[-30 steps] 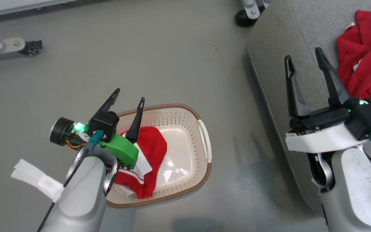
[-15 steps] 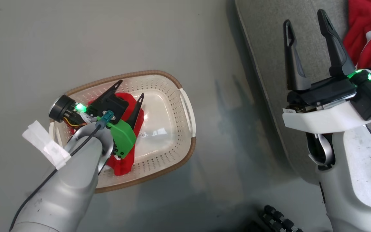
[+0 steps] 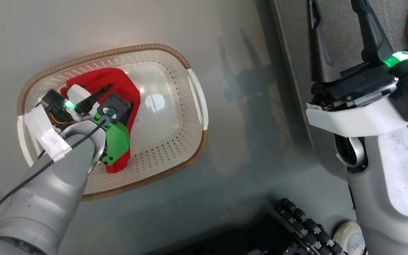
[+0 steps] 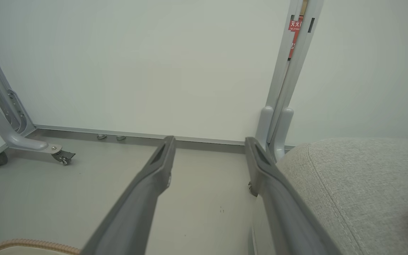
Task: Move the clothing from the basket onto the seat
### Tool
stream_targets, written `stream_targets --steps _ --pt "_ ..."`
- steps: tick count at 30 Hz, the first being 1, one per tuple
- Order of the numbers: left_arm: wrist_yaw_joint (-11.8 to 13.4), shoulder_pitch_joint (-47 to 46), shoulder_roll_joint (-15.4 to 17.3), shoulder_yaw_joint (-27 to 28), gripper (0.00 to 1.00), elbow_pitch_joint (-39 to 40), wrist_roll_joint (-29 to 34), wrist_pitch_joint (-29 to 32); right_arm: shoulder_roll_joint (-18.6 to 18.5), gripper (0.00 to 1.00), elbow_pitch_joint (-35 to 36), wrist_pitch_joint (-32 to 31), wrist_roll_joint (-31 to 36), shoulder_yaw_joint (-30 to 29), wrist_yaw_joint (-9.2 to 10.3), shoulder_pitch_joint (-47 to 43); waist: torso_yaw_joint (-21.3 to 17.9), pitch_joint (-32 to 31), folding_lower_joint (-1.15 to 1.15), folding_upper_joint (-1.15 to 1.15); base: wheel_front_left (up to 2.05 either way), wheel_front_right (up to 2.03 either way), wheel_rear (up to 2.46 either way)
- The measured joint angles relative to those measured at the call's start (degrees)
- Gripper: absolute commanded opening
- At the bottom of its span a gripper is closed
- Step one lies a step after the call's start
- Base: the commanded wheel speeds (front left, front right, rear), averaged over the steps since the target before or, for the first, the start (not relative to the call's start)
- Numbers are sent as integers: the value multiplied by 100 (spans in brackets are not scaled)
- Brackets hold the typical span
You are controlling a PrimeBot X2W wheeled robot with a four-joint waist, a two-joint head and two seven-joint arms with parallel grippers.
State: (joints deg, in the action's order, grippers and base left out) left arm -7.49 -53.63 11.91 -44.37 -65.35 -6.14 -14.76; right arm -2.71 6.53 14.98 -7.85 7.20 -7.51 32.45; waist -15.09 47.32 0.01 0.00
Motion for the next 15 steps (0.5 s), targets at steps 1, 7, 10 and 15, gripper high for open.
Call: stream_targets --steps 1,7,10,15 --pt "0 -65 8 -68 100 -86 0 7 0 100 18 0 0 11 0 29 -12 75 0 0 0 0 0" --pt "0 -296 2 -584 100 -471 8 186 0 100 96 0 -1 33 -1 127 -69 454 0 0 0 0 0" --pt "0 -390 -7 -811 100 -564 -27 305 0 100 125 0 0 35 0 150 -88 611 0 0 0 0 0" --pt "0 -481 31 -1134 100 -679 -146 543 0 100 235 0 1 51 -1 227 -111 839 0 0 0 0 0"
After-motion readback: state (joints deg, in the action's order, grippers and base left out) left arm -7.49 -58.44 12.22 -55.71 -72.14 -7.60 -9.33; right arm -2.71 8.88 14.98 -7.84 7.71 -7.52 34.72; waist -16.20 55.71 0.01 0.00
